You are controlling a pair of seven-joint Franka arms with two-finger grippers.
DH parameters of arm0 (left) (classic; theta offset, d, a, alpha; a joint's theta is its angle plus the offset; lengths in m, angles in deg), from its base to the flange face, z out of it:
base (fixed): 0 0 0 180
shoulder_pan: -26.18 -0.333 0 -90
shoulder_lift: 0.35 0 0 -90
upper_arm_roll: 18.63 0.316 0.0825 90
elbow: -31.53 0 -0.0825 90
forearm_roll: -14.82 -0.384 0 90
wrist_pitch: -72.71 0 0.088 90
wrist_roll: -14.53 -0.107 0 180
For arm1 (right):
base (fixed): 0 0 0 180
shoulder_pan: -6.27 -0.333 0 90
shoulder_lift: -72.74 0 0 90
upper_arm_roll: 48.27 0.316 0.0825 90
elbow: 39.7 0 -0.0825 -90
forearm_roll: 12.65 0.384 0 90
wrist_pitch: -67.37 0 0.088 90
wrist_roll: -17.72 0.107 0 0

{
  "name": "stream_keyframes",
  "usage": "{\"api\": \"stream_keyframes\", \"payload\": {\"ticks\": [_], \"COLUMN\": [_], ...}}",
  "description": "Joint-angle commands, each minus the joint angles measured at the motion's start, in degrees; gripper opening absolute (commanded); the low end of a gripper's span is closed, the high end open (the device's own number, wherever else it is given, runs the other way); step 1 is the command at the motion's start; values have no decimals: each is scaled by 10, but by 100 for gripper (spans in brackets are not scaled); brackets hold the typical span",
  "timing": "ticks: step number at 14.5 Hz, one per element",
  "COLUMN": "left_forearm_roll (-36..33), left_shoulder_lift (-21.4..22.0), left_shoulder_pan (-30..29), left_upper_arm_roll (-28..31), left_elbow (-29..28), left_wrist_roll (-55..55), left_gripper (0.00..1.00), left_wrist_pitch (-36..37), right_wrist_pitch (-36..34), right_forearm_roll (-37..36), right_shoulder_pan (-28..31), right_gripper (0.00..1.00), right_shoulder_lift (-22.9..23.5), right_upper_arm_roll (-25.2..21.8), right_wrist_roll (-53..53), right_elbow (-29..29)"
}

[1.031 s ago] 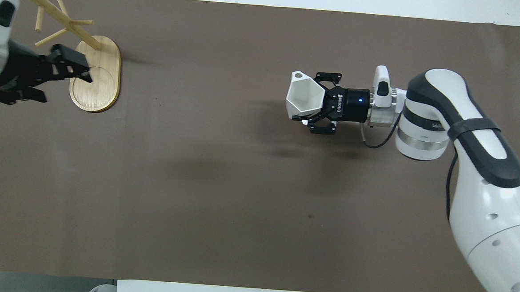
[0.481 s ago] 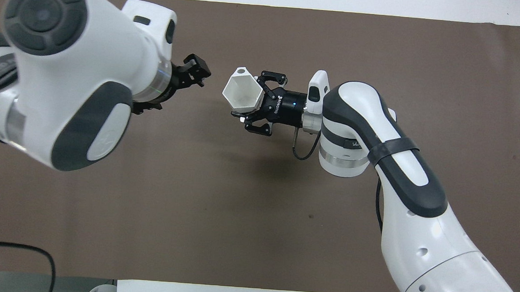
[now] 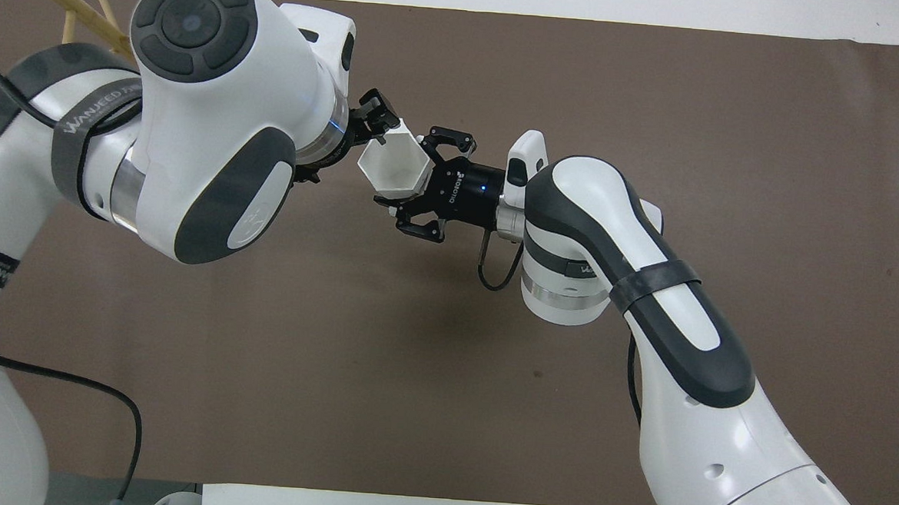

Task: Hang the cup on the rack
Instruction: 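Carry the mug with the right gripper while the left gripper reaches it, then grasp the mug with the left gripper and open the right gripper, then carry the mug to the mug tree while the right gripper withdraws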

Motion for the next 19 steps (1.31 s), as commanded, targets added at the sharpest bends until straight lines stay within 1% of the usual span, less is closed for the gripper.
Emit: {"api": "stream_keyframes", "payload": {"ticks": [1, 2, 3, 4, 5, 7, 11, 13, 14, 15, 16, 18, 19], "left_forearm_roll": [-9, -9, -8, -7, -4, -1, -1, -1, 0, 4, 9, 15, 17], "left_shoulder_lift": [12, 12, 12, 12, 12, 11, 10, 9, 9, 8, 8, 7, 5], "left_shoulder_pan": [22, 26, 27, 28, 27, 26, 27, 27, 27, 25, 26, 20, 13], "left_upper_arm_roll": [6, 6, 5, 5, 5, 5, 6, 6, 6, 5, 6, 12, 13], "left_elbow": [-26, -28, -29, -31, -33, -30, -29, -28, -28, -29, -31, -20, -10], "left_wrist_roll": [11, 11, 11, 11, 10, 8, 11, 13, 13, 18, 24, 26, 26], "left_gripper": [95, 95, 90, 70, 1, 0, 0, 0, 0, 0, 0, 0, 0], "left_wrist_pitch": [-10, -11, -10, -9, -7, -11, -20, -25, -25, -38, -49, -37, -22], "right_wrist_pitch": [6, 5, 5, 6, 6, 6, 18, 18, 20, 22, 21, 18, 18], "right_forearm_roll": [11, 11, 11, 11, 11, 11, 11, 11, 11, 10, 10, 6, -3], "right_shoulder_pan": [2, 3, 4, 4, 4, 3, 2, 2, 2, 2, 3, 9, 17], "right_gripper": [28, 28, 28, 28, 28, 29, 41, 42, 46, 57, 100, 100, 100], "right_shoulder_lift": [-12, -11, -11, -11, -11, -11, -10, -10, -10, -10, -10, -18, -37], "right_upper_arm_roll": [1, 1, 1, 1, 1, 1, 1, 1, 1, 1, 1, -1, -2], "right_wrist_roll": [9, 9, 10, 13, 14, 17, 18, 20, 21, 21, 21, 21, 21], "right_elbow": [3, 4, 4, 5, 6, 8, 10, 11, 10, 10, 10, 5, 0]}}
